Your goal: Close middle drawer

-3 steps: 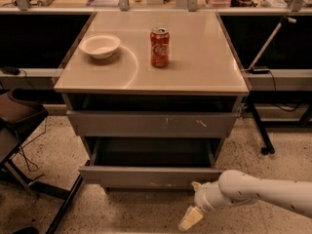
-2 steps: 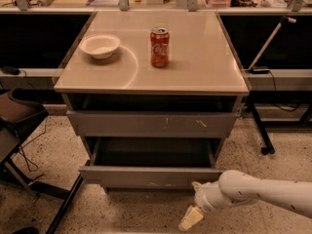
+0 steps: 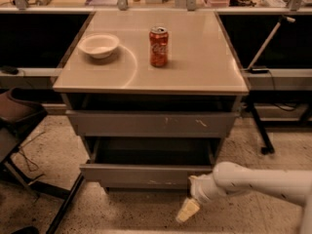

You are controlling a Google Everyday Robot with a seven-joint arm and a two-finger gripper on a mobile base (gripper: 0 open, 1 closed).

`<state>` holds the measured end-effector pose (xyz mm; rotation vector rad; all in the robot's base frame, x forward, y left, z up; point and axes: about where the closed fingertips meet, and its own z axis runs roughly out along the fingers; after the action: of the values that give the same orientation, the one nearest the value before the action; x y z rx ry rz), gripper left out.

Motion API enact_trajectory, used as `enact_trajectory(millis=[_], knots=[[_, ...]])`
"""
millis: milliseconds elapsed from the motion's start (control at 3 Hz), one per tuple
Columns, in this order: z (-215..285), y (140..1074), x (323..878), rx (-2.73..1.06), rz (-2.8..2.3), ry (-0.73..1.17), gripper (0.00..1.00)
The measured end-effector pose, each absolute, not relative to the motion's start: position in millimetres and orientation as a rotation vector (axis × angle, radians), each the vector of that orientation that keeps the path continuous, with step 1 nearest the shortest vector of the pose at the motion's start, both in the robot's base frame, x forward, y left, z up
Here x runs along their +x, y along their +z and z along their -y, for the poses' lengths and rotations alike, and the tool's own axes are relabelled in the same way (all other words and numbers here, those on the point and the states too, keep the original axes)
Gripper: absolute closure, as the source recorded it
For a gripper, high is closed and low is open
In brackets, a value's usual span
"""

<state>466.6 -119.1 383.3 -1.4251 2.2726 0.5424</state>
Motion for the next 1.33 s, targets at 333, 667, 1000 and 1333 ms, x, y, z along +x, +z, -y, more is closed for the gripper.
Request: enact_trajectory(millis=[333,667,1000,1333], knots=[[119.9,383.4,465.2,-1.425,-2.273,0.542,0.0],[116.7,392.0,484.8,-1.419,-2.266,0.536,0.0],[113.0,401.8,500.7,-1.413,-2.256,0.53,0.0],[113.0,401.8,500.8,-1.413,-2.256,0.53,0.0]])
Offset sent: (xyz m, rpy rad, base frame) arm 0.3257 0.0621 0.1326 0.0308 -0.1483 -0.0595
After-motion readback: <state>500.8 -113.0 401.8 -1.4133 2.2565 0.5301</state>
